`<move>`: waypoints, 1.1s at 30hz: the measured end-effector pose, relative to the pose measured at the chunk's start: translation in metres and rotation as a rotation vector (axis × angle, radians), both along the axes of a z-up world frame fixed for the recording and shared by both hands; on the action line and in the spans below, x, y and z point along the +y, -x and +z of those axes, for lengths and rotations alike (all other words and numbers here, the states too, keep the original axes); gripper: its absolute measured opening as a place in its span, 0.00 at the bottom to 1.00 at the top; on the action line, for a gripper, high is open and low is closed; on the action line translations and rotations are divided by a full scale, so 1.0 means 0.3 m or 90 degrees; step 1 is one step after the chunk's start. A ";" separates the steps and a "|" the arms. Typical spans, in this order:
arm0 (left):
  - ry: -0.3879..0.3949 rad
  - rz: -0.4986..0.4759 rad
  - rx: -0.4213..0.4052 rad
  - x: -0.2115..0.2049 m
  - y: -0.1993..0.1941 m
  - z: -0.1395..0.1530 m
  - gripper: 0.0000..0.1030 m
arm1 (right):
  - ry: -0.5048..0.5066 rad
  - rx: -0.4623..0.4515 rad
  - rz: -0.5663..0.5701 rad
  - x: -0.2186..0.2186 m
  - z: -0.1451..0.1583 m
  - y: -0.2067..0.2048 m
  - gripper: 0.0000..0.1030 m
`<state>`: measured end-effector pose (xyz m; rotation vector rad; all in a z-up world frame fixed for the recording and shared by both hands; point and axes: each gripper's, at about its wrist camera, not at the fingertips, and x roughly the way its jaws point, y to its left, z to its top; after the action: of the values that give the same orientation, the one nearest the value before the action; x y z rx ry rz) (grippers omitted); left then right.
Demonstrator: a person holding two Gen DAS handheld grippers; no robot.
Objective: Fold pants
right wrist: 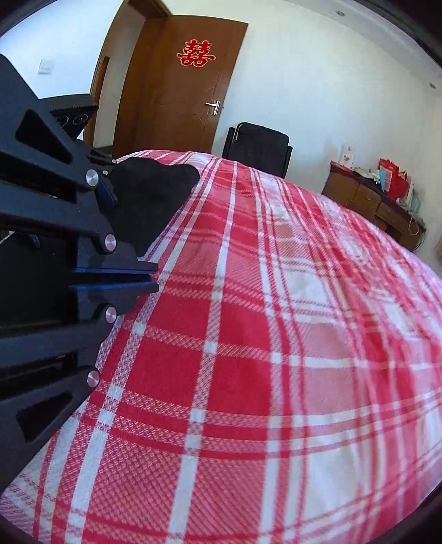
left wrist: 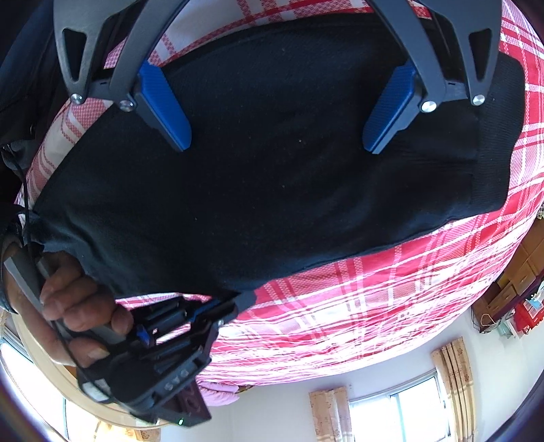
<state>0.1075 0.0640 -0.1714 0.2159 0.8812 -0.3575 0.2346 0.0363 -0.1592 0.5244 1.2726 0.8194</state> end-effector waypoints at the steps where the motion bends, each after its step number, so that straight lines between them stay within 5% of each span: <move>1: -0.001 -0.001 0.000 0.000 0.003 0.001 1.00 | -0.002 -0.014 -0.004 -0.003 0.023 0.003 0.03; 6: -0.003 -0.014 0.008 0.005 0.014 0.009 1.00 | 0.005 -0.081 -0.023 -0.011 0.130 0.003 0.01; 11: -0.007 -0.015 0.004 0.002 0.028 0.005 1.00 | 0.090 -0.089 -0.029 0.010 0.045 -0.025 0.01; 14: -0.004 -0.016 0.003 0.003 0.038 0.009 1.00 | 0.075 -0.057 -0.021 0.008 -0.027 -0.040 0.01; 17: 0.001 -0.007 0.001 0.002 0.041 0.020 1.00 | 0.061 -0.047 -0.035 -0.035 -0.021 -0.039 0.02; 20: 0.026 0.001 0.003 0.005 0.031 0.047 1.00 | 0.108 -0.104 -0.054 -0.116 0.053 -0.006 0.06; 21: 0.036 -0.002 0.000 0.001 0.036 0.060 1.00 | 0.122 -0.127 -0.059 -0.160 0.085 0.011 0.08; 23: 0.044 -0.005 -0.011 -0.006 0.036 0.077 1.00 | 0.136 -0.155 -0.081 -0.263 0.141 0.041 0.40; 25: 0.042 -0.013 -0.011 -0.027 0.041 0.073 1.00 | 0.145 -0.175 -0.123 -0.404 0.192 0.084 0.53; 33: 0.023 0.002 0.006 -0.064 0.027 0.043 1.00 | 0.222 -0.192 -0.361 -1.097 0.302 0.371 0.53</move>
<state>0.0996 0.0449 -0.1586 0.1791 0.8835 -0.3708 0.1233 -0.2928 -0.0685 0.4271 0.8926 0.1821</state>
